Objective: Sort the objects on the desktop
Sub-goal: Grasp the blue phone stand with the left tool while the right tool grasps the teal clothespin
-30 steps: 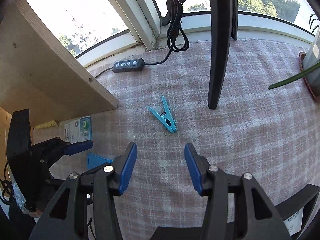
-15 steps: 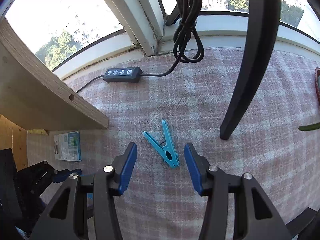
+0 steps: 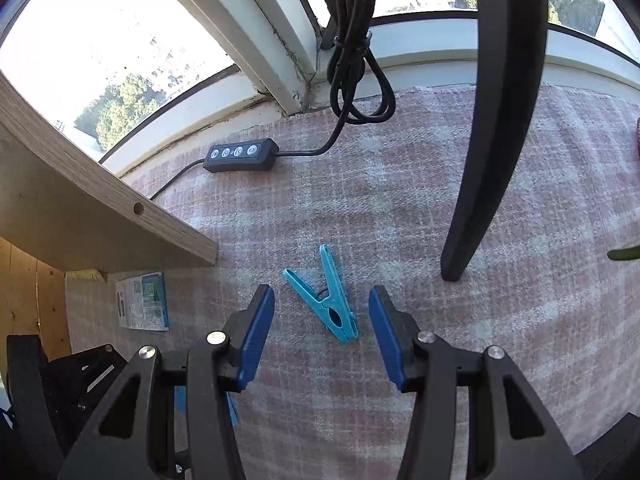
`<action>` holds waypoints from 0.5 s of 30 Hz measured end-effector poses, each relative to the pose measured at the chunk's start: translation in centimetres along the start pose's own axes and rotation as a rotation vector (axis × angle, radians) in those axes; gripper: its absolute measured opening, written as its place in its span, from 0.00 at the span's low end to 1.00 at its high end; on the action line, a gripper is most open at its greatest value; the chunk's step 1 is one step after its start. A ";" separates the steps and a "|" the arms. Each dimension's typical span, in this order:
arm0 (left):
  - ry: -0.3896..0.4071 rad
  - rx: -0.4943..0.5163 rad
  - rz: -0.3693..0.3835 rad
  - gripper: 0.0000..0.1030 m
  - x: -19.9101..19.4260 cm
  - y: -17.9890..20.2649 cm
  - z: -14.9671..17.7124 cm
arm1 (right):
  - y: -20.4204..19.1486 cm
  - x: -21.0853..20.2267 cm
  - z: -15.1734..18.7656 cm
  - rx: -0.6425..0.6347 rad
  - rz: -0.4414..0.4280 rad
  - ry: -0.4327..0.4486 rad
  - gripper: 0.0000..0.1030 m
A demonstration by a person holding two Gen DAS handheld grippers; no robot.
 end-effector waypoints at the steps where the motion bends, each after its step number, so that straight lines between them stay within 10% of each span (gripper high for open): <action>1: -0.001 0.003 -0.003 0.58 0.0 0.3 0.2 | -0.1 0.1 0.1 -0.006 0.002 -0.005 0.47; 7: -0.016 -0.010 -0.160 0.47 0.4 1.0 0.1 | -0.2 0.2 0.2 -0.056 0.057 -0.015 0.47; 15: -0.026 -0.117 -0.176 0.34 0.3 0.1 -0.3 | -0.2 1.4 0.6 -0.093 0.139 -0.002 0.44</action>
Point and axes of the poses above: each gripper's, at about its wrist camera, not at the fingertips, and x roughly the way its jaws point, y to its right, z to its underside, the point moved 8 cm from there along x, roughly the way its jaws point, and after that the axes turned 14 degrees about -z, right-handed, at the moved point
